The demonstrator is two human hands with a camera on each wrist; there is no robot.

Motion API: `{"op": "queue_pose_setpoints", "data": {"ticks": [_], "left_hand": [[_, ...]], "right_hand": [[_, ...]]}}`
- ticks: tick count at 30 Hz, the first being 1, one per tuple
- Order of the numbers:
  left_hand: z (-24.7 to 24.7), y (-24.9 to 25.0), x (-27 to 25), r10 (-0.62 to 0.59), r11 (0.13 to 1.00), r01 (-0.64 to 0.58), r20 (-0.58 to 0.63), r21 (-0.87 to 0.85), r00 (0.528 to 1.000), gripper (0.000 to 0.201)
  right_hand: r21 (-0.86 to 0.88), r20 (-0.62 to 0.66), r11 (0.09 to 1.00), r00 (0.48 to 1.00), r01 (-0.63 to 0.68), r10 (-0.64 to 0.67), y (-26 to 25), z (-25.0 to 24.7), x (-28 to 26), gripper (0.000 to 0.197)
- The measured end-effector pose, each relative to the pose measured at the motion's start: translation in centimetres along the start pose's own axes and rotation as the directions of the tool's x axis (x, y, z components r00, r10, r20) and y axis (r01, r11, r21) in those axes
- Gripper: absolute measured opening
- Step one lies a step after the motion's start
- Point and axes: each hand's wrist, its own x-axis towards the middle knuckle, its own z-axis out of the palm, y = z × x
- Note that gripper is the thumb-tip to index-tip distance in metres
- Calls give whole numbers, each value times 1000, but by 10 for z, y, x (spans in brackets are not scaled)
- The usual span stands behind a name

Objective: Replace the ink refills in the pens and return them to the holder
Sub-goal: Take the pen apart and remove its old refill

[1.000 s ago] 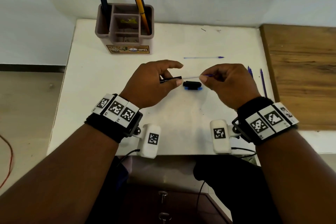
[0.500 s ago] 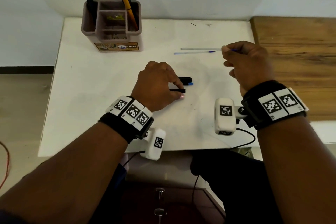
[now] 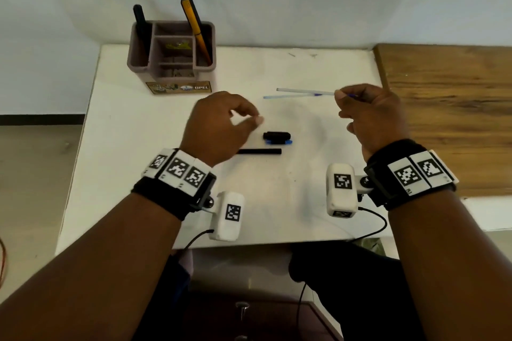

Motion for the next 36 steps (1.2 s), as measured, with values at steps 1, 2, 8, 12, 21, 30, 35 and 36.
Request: {"op": "queue_pose_setpoints", "data": {"ticks": [1, 2, 8, 12, 21, 30, 35, 36], "left_hand": [[-8, -4, 5, -49, 998, 48, -40, -42, 998, 11], [-13, -9, 8, -112, 991, 107, -69, -77, 991, 10], [-21, -31, 17, -347, 916, 316, -94, -249, 933, 13], [-19, -28, 16, -318, 928, 295, -72, -226, 945, 11], [-21, -25, 14, -257, 942, 245, -24, -231, 966, 19], [-18, -21, 10, -175, 964, 186, 75, -188, 982, 22], [-17, -15, 4, -117, 986, 130, 124, -105, 985, 22], [-16, -12, 1, -95, 991, 107, 130, -85, 987, 22]], "right_hand": [[-8, -16, 1000, 1000, -19, 19, 2, -1, 3, 11], [-20, -29, 999, 999, -45, 44, 7, 0, 6, 13], [-198, 4, 978, 997, -70, 72, 15, 19, 18, 13], [-285, 47, 957, 997, -49, 65, 14, 37, 25, 12], [-458, -29, 888, 999, -46, 36, 16, 48, 50, 23], [-483, -87, 874, 996, -50, 8, 12, 47, 45, 16], [-548, -40, 836, 997, 28, -60, -11, 13, 36, 14], [-552, -54, 834, 996, 23, -64, -16, 0, 34, 15]]}}
